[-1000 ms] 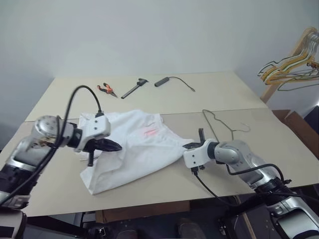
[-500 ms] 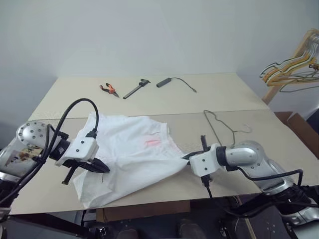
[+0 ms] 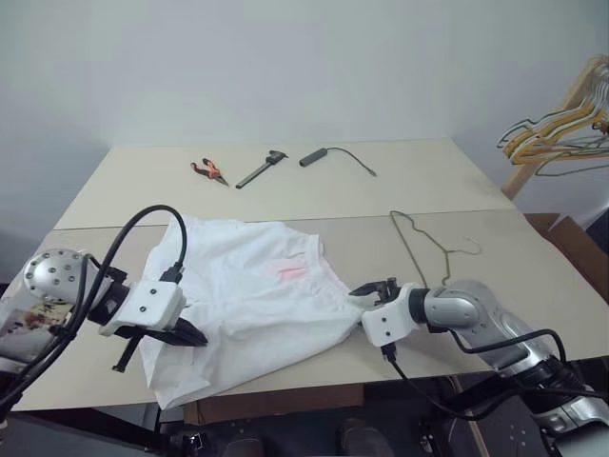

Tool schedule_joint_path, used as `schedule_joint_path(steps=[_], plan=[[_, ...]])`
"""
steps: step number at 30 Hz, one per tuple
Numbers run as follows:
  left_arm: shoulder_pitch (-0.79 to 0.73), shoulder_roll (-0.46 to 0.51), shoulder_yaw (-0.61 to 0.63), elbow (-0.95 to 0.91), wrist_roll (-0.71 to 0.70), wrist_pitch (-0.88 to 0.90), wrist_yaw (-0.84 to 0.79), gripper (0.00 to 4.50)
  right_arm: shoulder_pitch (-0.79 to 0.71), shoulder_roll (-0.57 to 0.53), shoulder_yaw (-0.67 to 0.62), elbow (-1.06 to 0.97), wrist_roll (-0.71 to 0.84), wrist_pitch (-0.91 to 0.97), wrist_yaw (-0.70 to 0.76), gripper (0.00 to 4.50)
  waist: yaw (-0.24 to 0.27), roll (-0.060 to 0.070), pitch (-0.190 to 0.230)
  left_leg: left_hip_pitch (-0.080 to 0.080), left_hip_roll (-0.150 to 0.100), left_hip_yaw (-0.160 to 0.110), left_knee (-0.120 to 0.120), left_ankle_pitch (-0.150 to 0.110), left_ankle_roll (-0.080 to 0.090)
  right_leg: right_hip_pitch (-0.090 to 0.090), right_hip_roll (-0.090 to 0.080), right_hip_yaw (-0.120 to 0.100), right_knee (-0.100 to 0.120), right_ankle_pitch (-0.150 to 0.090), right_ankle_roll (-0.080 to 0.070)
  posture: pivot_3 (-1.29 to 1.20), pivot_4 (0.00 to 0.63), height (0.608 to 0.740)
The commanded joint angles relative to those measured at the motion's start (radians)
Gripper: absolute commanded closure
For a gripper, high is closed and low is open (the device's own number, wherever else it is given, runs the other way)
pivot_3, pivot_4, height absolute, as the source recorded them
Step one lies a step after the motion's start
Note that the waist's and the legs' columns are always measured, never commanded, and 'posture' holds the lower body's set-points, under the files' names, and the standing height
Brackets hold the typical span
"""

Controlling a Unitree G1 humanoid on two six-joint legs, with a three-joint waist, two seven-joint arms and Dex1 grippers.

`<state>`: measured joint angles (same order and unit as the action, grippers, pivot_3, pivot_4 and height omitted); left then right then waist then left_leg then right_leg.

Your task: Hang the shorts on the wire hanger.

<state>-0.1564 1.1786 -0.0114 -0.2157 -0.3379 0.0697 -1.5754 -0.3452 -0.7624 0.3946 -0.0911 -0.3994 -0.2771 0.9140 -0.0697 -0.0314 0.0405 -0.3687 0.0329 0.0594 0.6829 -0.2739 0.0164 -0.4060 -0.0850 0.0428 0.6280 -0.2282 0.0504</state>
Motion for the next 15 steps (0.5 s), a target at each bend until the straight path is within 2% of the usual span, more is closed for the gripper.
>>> schedule_joint_path(steps=[1, 7, 11, 13, 15], plan=[[0.021, 0.026, 0.055, -0.034, -0.019, 0.006, 0.003, 4.50, -0.029, -0.013, -0.018, -0.004, 0.023, -0.045, 0.009, 2.38, 0.001, 0.000, 0.000, 0.000, 0.000, 0.000, 0.000, 0.000, 0.000, 0.000, 0.000, 0.000, 0.000, 0.000, 0.000, -0.02, 0.000, 0.740], [0.068, 0.044, 0.103, -0.064, -0.039, 0.021, 0.001, 4.50, -0.051, -0.008, -0.015, 0.057, -0.010, -0.113, -0.030, 4.36, 0.002, 0.000, 0.000, 0.000, 0.000, 0.000, 0.000, 0.000, 0.000, 0.001, 0.000, 0.000, 0.000, 0.000, 0.000, -0.01, 0.000, 0.740], [0.090, 0.049, 0.124, -0.084, -0.043, 0.032, 0.006, 4.50, -0.059, -0.013, -0.025, 0.067, 0.001, -0.140, -0.033, 4.44, 0.003, 0.000, 0.000, 0.000, 0.000, 0.000, 0.000, 0.000, 0.000, 0.000, 0.000, 0.000, 0.000, 0.000, 0.000, -0.01, 0.000, 0.740], [0.109, 0.055, 0.144, -0.094, -0.050, 0.037, 0.000, 4.50, -0.039, -0.062, -0.040, -0.003, 0.099, -0.117, 0.062, 4.44, 0.004, 0.000, 0.000, 0.000, 0.000, 0.000, 0.000, 0.000, 0.000, 0.000, 0.000, 0.000, 0.000, 0.000, 0.000, -0.01, 0.000, 0.740], [0.134, 0.080, 0.160, -0.092, -0.069, 0.021, -0.027, 4.50, -0.013, -0.158, -0.051, -0.095, 0.260, -0.100, 0.211, 4.44, 0.008, 0.001, 0.000, 0.000, 0.000, 0.000, 0.000, 0.000, 0.000, 0.000, 0.000, 0.000, -0.001, 0.000, 0.000, -0.01, 0.000, 0.740]])
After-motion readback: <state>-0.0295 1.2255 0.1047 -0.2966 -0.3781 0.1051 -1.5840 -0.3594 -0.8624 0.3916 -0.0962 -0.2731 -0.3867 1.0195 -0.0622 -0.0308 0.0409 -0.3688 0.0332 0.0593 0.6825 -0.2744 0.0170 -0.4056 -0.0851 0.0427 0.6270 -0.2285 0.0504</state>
